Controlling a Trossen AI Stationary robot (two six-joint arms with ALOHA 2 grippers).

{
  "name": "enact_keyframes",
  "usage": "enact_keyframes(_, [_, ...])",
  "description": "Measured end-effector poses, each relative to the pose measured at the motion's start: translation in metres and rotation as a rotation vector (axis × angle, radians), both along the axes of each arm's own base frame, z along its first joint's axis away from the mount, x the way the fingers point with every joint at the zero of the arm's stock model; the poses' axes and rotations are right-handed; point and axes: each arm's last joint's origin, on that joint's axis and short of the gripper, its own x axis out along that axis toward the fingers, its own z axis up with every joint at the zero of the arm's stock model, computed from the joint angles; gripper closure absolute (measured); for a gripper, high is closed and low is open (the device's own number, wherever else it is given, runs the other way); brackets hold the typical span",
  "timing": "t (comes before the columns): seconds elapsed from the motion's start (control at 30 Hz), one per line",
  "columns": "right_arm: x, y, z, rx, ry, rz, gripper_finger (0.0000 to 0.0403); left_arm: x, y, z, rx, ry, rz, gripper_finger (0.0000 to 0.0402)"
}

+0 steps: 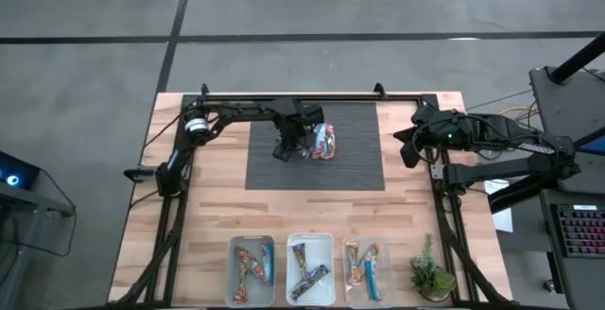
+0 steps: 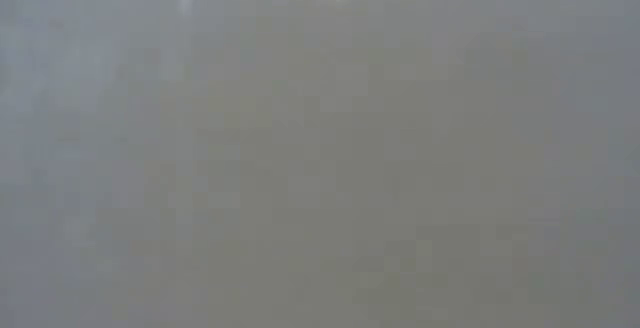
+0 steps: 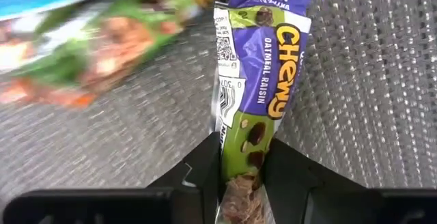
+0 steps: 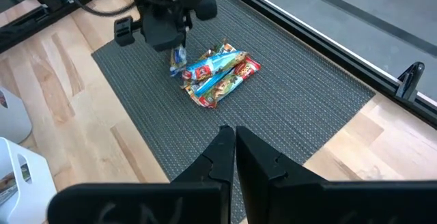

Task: Pick and place Granola Bars by type
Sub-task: Put the blue granola bar into the white bin

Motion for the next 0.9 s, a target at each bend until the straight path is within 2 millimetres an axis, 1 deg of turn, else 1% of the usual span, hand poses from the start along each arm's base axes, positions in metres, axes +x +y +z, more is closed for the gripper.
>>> enact_keyframes(0.17, [0.000,0.000,0.000,0.000,0.000,0.000,0.0394,0.002,-0.003,0.029,0.015,-0.039,0.057,0.0319])
enact_keyframes(0.27, [0.000,0.000,0.000,0.000,-0.001,0.000,0.0394,0.004,-0.007,0.051,0.015,-0.058,0.085,0.0319])
enact_keyframes(0.43, [0.000,0.000,0.000,-0.003,0.001,0.002,0.0394,0.007,-0.024,0.091,0.011,-0.097,0.116,0.0319])
enact_keyframes(0.57, [0.000,0.000,0.000,-0.006,0.002,0.005,0.0394,0.010,-0.037,0.115,0.016,-0.137,0.093,0.0319])
enact_keyframes(0.7, [0.000,0.000,0.000,-0.017,0.009,0.015,0.0394,0.013,-0.042,0.126,0.022,-0.181,0.081,0.0319])
enact_keyframes(0.77, [0.000,0.000,0.000,-0.023,0.012,0.021,0.0394,0.012,-0.041,0.127,0.023,-0.180,0.080,0.0319])
enact_keyframes(0.9, [0.000,0.000,0.000,-0.024,0.012,0.022,0.0394,0.011,-0.041,0.120,0.013,-0.145,0.106,0.0319])
